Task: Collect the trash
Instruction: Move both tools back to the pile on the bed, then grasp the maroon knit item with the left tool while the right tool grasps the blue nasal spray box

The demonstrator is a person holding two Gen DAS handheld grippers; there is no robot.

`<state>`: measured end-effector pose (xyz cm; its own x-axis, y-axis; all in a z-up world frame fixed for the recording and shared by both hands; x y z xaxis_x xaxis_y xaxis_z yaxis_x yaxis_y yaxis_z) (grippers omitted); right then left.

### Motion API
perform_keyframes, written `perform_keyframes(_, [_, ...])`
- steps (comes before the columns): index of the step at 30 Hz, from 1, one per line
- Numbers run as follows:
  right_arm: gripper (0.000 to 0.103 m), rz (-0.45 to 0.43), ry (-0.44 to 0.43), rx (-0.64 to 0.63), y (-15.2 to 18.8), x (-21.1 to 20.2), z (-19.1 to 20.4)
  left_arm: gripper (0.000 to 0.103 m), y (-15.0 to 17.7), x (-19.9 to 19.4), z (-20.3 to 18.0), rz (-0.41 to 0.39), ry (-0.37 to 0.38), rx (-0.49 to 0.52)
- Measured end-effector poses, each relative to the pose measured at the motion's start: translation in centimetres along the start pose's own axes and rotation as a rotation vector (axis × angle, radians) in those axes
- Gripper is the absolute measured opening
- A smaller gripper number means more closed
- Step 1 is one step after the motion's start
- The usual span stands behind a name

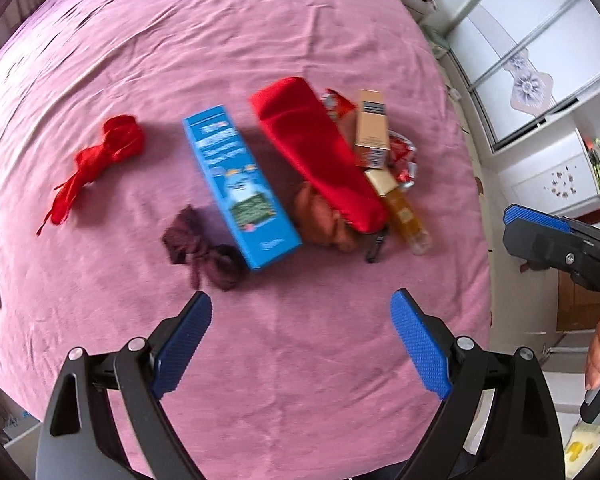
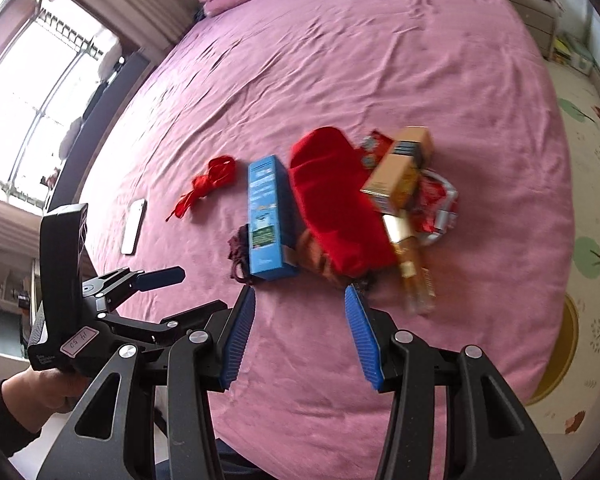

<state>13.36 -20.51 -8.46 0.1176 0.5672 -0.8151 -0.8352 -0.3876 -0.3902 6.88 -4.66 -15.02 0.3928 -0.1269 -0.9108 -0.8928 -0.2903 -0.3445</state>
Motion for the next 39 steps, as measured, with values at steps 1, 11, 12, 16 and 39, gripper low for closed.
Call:
perform_keyframes(1, [0.047,0.008,-0.004,-0.007,-0.2,0.6,0.5,0.09,0.0,0.1,0.6,0.0,-0.001,-0.007])
perform_keyframes(11, [0.047,0.075,-0.007,-0.066,-1.8,6.5,4.7,0.09,-0.2,2.1,6.7,0.021,-0.017,-0.076])
perform_keyframes(12, [0.047,0.08,-0.004,-0.074,-2.0,7.1,5.0,0.09,-0.3,2.4,7.3,0.025,-0.017,-0.084])
perform_keyframes(16, [0.047,0.101,0.002,-0.086,-2.6,9.0,5.5,0.09,-0.6,3.8,8.8,0.04,-0.019,-0.098])
perform_keyframes(39, [0.047,0.193,0.014,-0.077,-4.3,15.9,4.3,0.084,-1.5,12.6,11.0,0.157,-0.027,-0.177])
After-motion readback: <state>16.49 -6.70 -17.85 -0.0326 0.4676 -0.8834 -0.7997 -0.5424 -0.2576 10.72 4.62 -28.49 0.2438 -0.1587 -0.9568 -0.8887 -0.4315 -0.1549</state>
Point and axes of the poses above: each gripper's, at about its wrist camera, not at the fingertips, and x roughly the way its jaws point, z to its left, y to its underside, the point moved 5 cm from there along x, roughly the way its jaws point, and after that the axes turned 7 degrees about -z, right-handed, at the moved point
